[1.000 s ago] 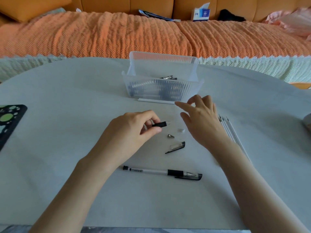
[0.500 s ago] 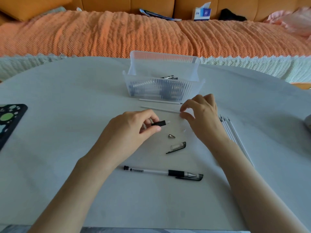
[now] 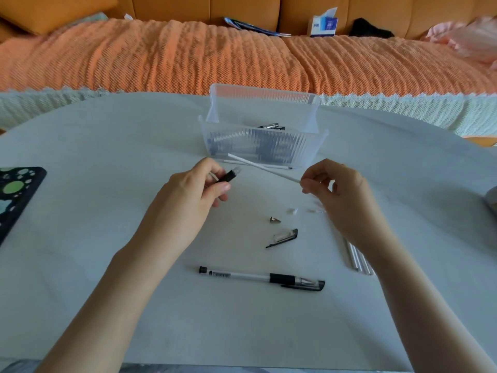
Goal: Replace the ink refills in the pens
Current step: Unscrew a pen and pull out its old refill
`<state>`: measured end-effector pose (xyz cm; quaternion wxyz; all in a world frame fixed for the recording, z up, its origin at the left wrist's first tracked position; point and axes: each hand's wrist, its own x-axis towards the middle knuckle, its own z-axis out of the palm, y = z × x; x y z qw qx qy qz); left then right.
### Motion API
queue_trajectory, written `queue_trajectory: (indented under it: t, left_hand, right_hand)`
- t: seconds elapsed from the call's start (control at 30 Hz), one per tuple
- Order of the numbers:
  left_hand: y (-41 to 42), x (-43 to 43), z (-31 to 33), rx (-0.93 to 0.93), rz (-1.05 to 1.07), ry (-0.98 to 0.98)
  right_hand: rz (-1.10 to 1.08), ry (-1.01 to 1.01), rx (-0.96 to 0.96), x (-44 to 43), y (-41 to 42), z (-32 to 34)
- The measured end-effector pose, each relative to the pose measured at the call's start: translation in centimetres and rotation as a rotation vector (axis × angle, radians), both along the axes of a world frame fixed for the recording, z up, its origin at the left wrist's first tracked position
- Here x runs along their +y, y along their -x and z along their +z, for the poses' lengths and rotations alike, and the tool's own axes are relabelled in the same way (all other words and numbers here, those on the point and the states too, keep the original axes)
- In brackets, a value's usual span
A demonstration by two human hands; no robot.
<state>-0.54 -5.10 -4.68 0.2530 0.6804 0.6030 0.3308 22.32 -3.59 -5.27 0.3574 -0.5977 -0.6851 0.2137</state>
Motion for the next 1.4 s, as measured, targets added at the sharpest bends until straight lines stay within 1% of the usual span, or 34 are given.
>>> queue_trajectory:
  t: [0.23,0.53,0.77,0.9,1.07,1.17,1.27,1.4]
  left_hand:
    - [0.3,0.0,0.1,-0.036,0.029,-0.006]
    - [0.6,-0.2,0.3,-0.041,0.043,-0.033]
    - [0.8,-0.2,0.5,0.018,0.050,-0.055]
    - [1.1,-0.4,0.7,0.055,0.072,-0.076]
    - [1.4,-0.4,1.0,0.140,0.027,-0.101]
    - [0.9,-0.6,0.8,0.151,-0.026,-0.085]
    - [-0.2,-0.9,0.4,0.157,-0.102,-0.071]
    - [-1.0,-1.1,-0.1,0.152,-0.137,-0.063]
  right_hand:
    - [0.012,0.022,0.019,-0.4,-0.4,0.2]
    - [0.029,0.008,-0.022,-0.6,-0.9,0.5]
    - [0.021,0.027,-0.053,-0.7,-1.0,0.7]
    - [0.021,0.031,-0.111,-0.8,-1.0,0.9]
    - [0.018,0.030,-0.150,-0.8,-1.0,1.0]
    - [0.051,0.025,-0.131,-1.0,-0.3,1.1]
    - [0.134,0.029,-0.097,-1.4,0.9,1.3]
    - [0.209,0.085,0.018,-1.8,1.9,1.4]
